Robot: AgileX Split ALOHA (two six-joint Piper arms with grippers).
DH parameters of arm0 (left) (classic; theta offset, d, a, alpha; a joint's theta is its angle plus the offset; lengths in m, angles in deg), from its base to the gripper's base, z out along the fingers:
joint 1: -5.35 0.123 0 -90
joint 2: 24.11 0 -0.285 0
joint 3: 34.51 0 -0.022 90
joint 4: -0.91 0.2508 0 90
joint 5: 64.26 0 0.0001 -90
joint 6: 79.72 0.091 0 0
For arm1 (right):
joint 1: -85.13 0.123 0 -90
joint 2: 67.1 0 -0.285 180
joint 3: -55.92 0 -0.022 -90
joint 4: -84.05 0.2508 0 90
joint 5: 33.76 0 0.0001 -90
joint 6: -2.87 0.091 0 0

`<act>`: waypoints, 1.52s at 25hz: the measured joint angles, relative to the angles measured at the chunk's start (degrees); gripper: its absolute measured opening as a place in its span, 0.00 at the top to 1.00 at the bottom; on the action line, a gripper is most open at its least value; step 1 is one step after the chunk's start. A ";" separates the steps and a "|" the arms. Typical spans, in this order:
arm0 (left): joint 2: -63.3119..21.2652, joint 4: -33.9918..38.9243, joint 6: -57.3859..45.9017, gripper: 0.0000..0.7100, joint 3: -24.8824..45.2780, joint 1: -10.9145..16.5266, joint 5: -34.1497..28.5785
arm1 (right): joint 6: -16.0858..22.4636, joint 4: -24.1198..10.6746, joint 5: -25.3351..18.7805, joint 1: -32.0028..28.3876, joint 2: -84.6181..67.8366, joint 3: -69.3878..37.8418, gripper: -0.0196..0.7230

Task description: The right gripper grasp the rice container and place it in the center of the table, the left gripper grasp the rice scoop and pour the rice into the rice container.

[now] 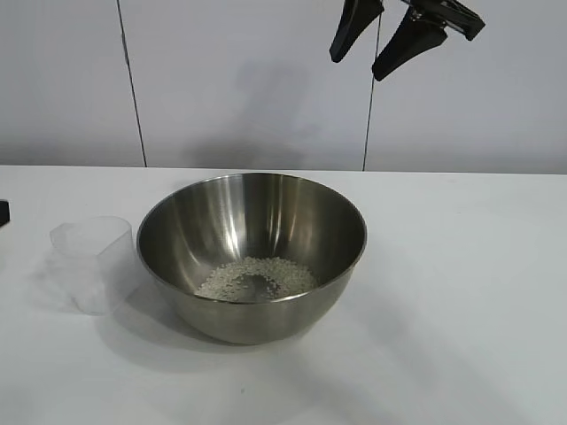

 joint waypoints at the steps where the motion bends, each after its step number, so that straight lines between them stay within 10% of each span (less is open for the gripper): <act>1: -1.75 0.98 -1.44 0.34 -0.87 0.00 -0.71 | 0.00 0.00 0.00 0.00 0.00 0.00 0.46; 8: -5.57 23.69 -26.86 0.29 -15.49 0.00 -21.76 | 0.00 0.13 0.00 0.00 0.00 0.00 0.46; 17: -5.52 82.66 -96.18 0.29 -40.81 -2.59 -31.71 | 0.00 0.19 0.00 0.00 0.00 0.00 0.46; 38: -5.48 87.65 -96.90 0.42 -54.01 -6.80 -20.12 | 0.00 0.35 -1.76 0.00 0.00 0.00 0.46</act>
